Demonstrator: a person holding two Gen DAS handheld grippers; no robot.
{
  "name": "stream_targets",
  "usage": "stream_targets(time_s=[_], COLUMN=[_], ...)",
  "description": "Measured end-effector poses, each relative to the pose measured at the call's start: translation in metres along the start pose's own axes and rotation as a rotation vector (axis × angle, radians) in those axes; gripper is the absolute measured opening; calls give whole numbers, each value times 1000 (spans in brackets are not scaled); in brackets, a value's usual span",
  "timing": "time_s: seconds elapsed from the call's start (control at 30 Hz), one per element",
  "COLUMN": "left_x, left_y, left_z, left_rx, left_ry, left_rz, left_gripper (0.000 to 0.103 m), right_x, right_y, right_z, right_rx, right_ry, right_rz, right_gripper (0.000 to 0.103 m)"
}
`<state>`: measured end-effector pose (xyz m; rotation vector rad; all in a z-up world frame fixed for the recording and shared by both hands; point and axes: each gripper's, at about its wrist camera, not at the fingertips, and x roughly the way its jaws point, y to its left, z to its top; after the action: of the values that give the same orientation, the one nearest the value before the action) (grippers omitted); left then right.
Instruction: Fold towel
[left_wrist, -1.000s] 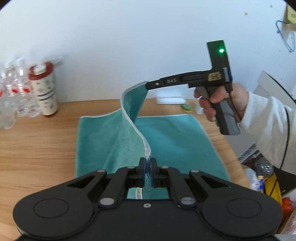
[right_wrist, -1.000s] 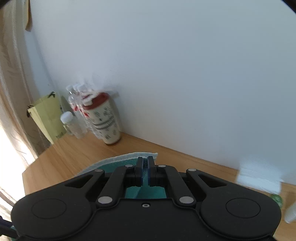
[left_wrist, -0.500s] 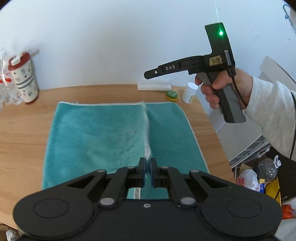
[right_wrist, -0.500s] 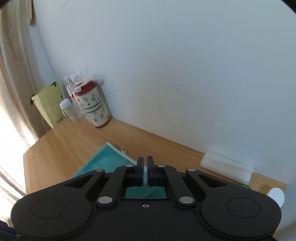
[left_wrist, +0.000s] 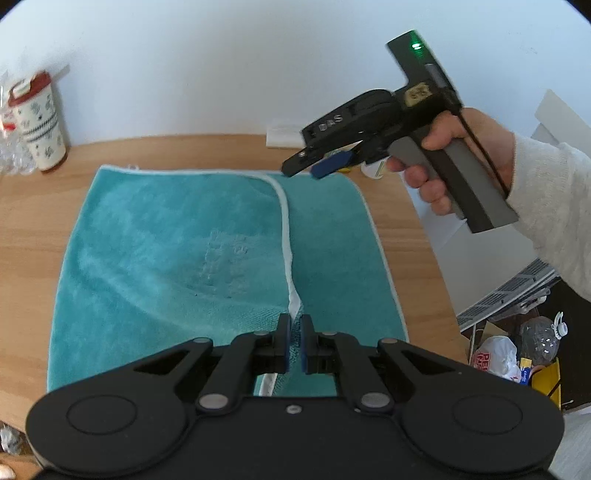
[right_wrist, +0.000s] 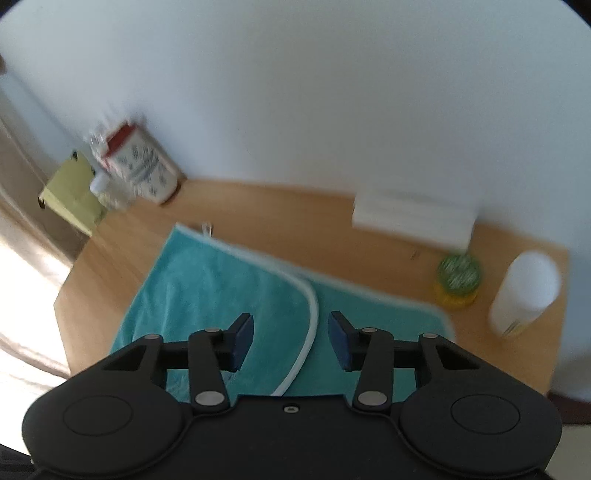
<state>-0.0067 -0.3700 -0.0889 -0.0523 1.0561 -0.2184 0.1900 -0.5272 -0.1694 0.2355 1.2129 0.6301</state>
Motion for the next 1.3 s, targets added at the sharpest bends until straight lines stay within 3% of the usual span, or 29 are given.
stream_targets(time_s=[0.07,0.17,0.33,0.43,0.53,0.63,0.7,0.73,0.77,0.9,1.3], left_x=[-1,-1,6,6,9,9,9,9,9,11,10], left_y=[1,2,2,1,3,3,3,3,4,3,-14], left_z=[0,1,2,1,1,-1,-1,-1,-1,-1,6], left_rx=[2,0,-2,-2,-17,-19,-22,-27,-35,-48,-44], left_ry=[1,10,36,45,61,70,74,74,78,89,97], left_rz=[4,4,6,4,5,9,10,13,14,16,-13], left_gripper=[4,4,4,4,4,4,4,4,4,4,4], right_x=[16,35,40,52,61,73,76,78,78,72,34], right_y=[-4,-5,5,11,14,14,12,11,11,8,17], right_z=[-1,3,13,22,25,27,29,29,29,32,43], right_rx=[56,67,-30,-89,-128,-141,-147,-154,-161,-154,-248], right_ry=[40,45,29,62,92,131,147,153,152,135,11], right_rz=[20,-43,-107,-122,-105,-126,-111,-120,-122,-85,-117], right_gripper=[50,50,50,49,38,37,27,15,5,4,3])
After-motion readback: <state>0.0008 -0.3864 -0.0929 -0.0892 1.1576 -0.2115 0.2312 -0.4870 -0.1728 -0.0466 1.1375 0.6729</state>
